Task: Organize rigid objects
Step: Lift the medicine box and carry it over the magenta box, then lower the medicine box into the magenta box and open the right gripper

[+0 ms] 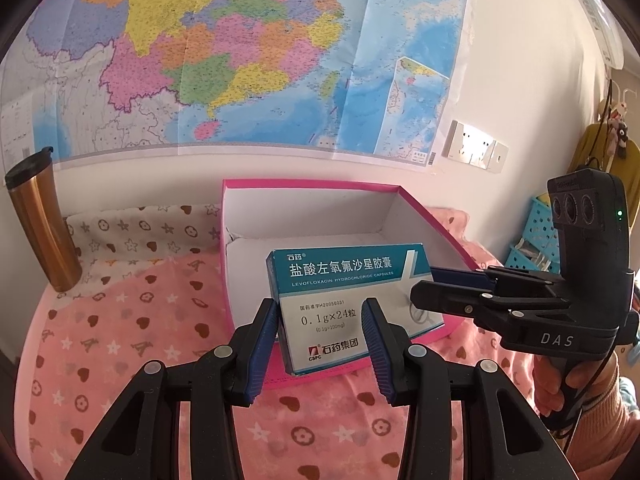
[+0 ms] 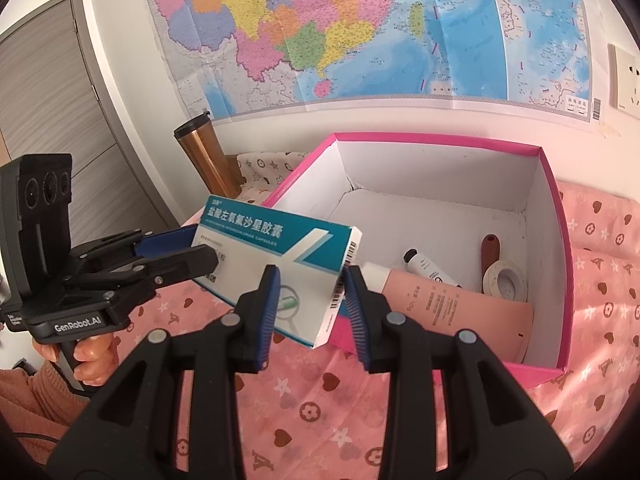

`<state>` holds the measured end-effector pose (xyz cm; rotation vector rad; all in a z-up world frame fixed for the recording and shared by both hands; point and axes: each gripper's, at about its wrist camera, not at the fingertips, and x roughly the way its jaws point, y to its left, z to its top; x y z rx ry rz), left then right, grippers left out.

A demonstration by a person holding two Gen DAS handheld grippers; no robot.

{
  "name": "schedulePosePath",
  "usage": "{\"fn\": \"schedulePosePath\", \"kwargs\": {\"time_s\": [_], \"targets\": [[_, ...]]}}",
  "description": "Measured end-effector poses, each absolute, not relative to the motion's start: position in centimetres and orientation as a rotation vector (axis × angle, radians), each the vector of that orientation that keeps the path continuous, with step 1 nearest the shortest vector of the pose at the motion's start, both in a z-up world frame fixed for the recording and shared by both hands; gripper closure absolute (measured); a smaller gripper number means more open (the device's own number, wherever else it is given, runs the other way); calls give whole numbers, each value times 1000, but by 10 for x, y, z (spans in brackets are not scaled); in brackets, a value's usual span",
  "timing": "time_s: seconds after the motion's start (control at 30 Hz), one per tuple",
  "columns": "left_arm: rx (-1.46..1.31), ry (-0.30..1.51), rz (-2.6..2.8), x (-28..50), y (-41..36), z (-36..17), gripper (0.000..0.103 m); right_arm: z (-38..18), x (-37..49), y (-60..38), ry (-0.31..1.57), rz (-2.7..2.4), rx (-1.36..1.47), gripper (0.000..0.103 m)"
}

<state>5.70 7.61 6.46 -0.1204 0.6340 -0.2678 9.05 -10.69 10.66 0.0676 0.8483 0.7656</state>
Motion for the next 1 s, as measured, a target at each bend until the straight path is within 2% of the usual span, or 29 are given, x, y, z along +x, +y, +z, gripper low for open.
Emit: {"fn": "schedulePosePath", "kwargs": {"time_s": [1.0], "targets": [[-139,649,-257,73,78,60,60,104,101,-105,856,753,67,66]]}}
